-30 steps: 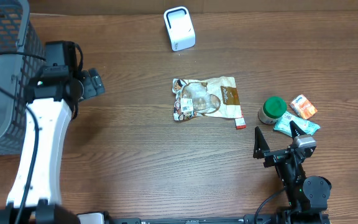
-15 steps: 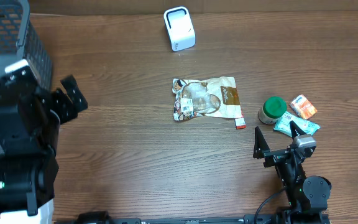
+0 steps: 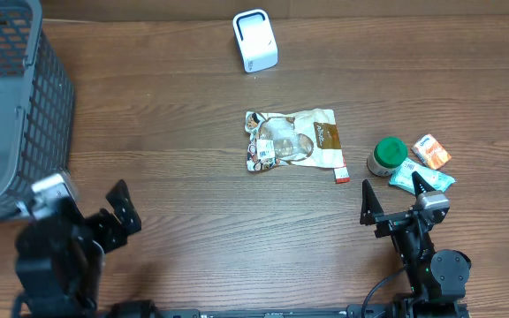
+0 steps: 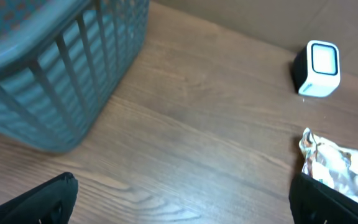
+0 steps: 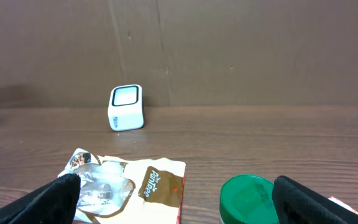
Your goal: Scan the item barcode
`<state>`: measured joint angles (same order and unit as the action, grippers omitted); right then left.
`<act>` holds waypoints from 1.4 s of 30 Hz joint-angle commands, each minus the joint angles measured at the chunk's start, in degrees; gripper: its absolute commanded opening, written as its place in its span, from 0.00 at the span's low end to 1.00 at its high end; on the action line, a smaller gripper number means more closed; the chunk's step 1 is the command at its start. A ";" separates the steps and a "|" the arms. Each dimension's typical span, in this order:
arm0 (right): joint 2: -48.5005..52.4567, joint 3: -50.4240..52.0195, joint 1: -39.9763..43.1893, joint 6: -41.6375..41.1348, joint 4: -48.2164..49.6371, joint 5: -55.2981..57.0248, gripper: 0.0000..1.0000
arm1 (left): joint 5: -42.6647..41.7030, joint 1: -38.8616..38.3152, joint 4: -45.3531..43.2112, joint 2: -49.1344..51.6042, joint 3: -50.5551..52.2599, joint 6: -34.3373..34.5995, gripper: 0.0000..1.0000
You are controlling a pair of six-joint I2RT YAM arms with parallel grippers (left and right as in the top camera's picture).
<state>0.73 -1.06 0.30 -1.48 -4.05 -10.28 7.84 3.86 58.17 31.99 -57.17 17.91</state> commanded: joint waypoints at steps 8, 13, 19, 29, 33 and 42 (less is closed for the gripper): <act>-0.57 0.61 0.26 0.39 0.28 -0.31 1.00 | -4.83 -0.17 -27.85 -20.57 21.62 0.31 1.00; -0.57 0.61 0.26 0.39 0.28 -0.31 1.00 | -5.99 -0.26 -50.16 -29.05 31.54 0.31 1.00; -0.57 0.61 0.26 0.39 0.28 -0.31 1.00 | -7.50 -1.31 -68.67 -31.78 40.37 0.28 1.00; -0.57 0.61 0.26 0.39 0.28 -0.31 1.00 | -7.45 -2.27 -70.82 -31.78 51.71 -0.79 0.99; -0.57 0.61 0.26 0.39 0.28 -0.31 1.00 | -7.61 -2.29 -68.32 -31.78 55.17 -2.67 0.99; -0.57 0.61 0.26 0.39 0.28 -0.31 1.00 | -9.01 -2.38 -56.81 -31.78 56.89 -10.91 1.00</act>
<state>0.73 -1.06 0.30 -1.45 -4.05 -10.28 0.38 1.85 -0.62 0.86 -0.54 13.21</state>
